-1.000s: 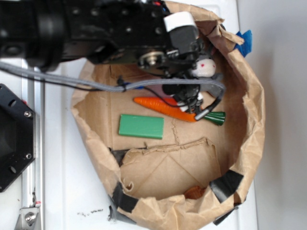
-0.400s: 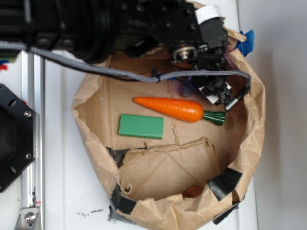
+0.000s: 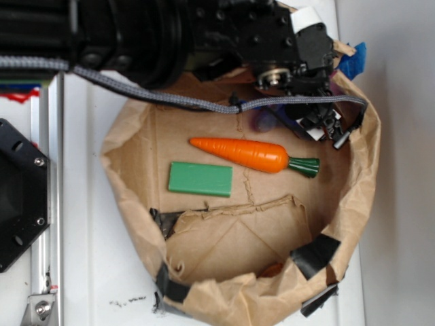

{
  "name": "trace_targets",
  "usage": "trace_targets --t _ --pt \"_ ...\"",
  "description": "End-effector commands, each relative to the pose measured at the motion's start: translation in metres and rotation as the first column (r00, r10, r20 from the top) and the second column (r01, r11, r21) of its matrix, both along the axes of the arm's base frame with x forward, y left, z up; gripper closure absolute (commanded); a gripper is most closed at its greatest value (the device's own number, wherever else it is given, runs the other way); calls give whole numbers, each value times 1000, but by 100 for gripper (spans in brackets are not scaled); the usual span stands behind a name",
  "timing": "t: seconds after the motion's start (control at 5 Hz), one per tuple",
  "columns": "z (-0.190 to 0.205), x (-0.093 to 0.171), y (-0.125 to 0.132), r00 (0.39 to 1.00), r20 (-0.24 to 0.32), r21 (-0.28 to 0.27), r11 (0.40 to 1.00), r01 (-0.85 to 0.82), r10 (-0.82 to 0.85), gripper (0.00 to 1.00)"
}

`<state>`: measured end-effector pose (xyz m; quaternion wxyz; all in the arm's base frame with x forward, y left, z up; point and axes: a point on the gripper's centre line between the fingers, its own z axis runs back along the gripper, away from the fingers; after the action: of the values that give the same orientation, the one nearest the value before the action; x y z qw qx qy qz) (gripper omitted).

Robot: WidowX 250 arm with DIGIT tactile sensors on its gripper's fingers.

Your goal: Grab the gray animal.

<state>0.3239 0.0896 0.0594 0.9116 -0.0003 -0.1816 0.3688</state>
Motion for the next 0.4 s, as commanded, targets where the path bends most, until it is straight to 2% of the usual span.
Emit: trace_targets --t 0.0,0.2 --pt "2 -3 7 999 33 22 1000 -1 1 0" --pt "-12 0 6 1000 2 31 1000 1 -2 0"
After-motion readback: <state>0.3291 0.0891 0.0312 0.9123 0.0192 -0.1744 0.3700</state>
